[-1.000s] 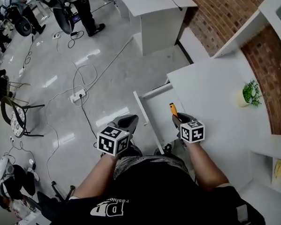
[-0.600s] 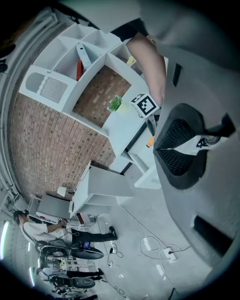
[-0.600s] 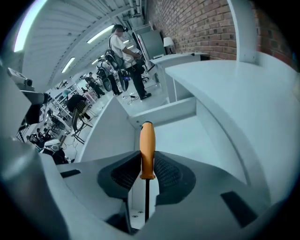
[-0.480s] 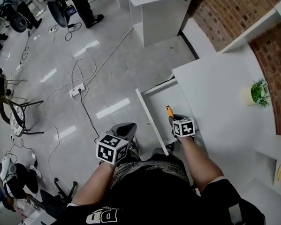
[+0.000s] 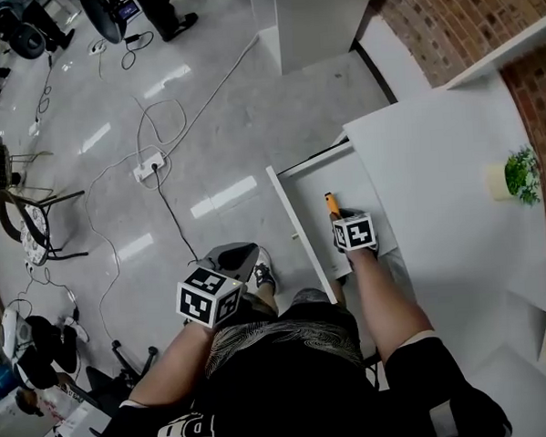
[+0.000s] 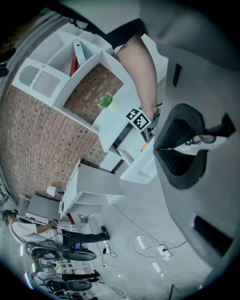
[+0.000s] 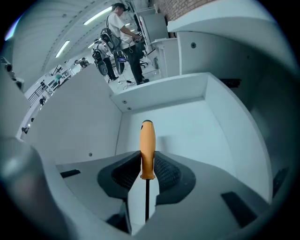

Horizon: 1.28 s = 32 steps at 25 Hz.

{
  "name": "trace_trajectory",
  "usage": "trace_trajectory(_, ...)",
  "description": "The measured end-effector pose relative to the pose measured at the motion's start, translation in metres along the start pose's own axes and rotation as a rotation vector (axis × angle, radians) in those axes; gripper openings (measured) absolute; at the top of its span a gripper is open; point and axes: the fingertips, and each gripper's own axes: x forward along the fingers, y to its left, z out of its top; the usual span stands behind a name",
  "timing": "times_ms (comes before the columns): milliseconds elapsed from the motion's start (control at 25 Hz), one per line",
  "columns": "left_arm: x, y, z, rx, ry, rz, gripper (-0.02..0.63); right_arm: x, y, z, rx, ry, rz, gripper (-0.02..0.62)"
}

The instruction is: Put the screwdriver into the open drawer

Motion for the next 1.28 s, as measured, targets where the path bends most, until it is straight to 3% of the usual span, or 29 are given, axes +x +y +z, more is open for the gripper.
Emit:
trace_trajectory(680,-0.01,0.026,-0.029,-0.063,0.037,0.036,0.018,0.046,-0.006,-0.002,-0.11,0.06,-0.033,0.095)
trace_trajectory(1120,-0.016,0.031,-0.037,-0.082,0.027,0.028,0.018,0.051,-0.003,-0.005,-0.089,0.084,-0.042,0.098)
trace_trajectory(1280,-0.02,0.032,-0.034,-0.074,0.016,0.022,0.018,0.046,-0.002,-0.004,-0.098,0.095,-0.055,0.133)
